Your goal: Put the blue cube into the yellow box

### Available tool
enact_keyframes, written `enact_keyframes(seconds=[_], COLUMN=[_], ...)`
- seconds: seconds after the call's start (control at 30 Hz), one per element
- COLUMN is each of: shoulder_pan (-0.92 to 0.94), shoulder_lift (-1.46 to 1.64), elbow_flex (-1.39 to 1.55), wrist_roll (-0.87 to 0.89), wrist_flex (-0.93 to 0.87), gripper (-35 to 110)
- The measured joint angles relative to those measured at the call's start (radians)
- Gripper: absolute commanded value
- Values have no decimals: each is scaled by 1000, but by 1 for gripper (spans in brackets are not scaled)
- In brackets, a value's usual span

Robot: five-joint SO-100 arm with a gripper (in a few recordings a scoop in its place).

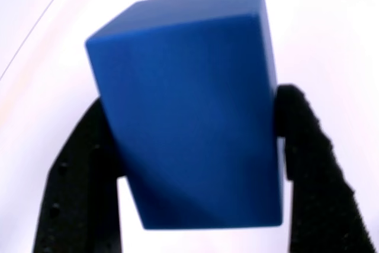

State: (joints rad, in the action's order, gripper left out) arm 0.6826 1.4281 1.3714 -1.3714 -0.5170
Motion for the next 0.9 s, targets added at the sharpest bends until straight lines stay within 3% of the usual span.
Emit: enact_keyframes(seconds=[0.3,0.57,0.9], shoulder_pan=[276,528,713], shoulder_lift=[354,709,988], elbow_flex=[313,577,850], wrist_roll=[0,-29,-52], wrist_flex=[-161,-184,-202], gripper=[10,9,9])
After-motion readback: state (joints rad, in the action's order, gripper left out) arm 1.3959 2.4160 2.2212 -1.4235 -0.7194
